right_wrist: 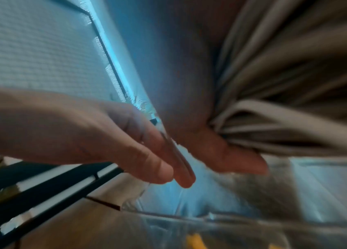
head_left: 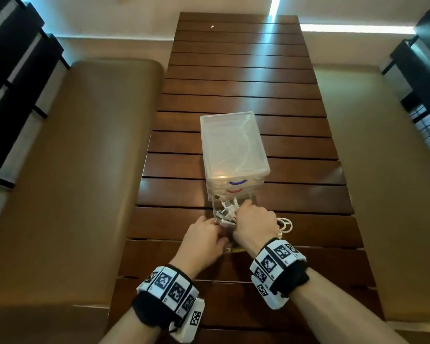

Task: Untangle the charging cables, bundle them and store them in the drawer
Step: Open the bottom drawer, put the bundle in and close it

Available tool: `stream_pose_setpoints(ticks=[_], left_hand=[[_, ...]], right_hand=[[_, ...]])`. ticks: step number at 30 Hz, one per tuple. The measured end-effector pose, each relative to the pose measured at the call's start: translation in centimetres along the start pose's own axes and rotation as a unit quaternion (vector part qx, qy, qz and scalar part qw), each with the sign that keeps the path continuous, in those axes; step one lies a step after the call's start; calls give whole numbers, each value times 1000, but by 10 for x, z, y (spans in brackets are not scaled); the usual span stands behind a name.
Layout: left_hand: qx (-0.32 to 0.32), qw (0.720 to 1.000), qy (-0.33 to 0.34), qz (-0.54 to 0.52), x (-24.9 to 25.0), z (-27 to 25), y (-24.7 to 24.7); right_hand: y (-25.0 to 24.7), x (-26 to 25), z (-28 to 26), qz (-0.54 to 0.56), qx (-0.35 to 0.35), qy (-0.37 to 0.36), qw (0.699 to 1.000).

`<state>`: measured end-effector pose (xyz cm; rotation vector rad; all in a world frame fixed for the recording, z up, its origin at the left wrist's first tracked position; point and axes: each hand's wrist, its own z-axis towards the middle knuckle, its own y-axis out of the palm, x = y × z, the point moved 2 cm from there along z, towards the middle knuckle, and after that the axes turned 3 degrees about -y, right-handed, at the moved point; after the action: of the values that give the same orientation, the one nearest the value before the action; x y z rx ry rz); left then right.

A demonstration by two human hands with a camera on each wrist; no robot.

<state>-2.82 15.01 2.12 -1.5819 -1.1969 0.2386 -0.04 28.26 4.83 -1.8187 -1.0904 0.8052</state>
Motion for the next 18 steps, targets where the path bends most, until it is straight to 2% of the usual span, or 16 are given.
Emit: stream_pose_setpoints(ticks=[4,7,9,14,18], left_hand=[[20,1000,4,0,1,-3,2],[32,999,11,4,0,-4,3],[29,999,14,9,1,-3,2],[20,999,37,26,6,0,0],[14,998,55,-38,5,-2,3]], right_hand=[[3,-7,7,-106,-52,-26,993],[3,-7,8,-167,-57,-33,984],[3,-8,12,-186,-52,-9,981],[11,-12,27,-112,-20,76,991],[10,-15,32,-55,-7,105,993]])
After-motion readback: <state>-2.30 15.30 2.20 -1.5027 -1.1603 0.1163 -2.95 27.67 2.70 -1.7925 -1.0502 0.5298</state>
